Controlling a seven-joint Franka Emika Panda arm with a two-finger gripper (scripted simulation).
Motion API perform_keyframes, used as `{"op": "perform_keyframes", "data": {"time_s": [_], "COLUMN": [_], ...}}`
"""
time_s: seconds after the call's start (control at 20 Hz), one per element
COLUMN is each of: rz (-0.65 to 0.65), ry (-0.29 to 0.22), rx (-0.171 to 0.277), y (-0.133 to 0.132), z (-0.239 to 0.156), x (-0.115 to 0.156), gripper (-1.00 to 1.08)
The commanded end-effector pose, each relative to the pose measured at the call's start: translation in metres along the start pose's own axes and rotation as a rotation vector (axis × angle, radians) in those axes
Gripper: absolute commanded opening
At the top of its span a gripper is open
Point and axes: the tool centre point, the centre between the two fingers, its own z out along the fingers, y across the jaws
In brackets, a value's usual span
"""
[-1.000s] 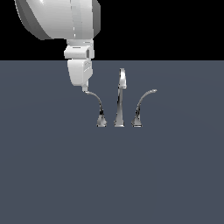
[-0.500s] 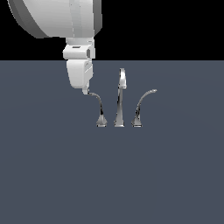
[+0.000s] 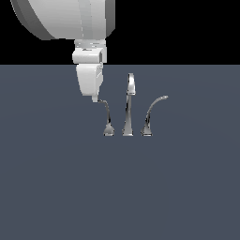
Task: Turn on the faucet by rotating a designated handle.
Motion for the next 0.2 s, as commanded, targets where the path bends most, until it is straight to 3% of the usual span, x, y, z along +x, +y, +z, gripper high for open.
{"op": "perform_keyframes", "data": {"time_s": [0.0, 0.15], "rz": [0.025, 0.026], "ry": [0.008, 0.009], "rx": [-0.023, -0.028], "y": [0.0109, 0.0161], "z": [0.0076, 0.0089], "x": [0.0262, 0.0349], "gripper": [-1.0, -1.0]}}
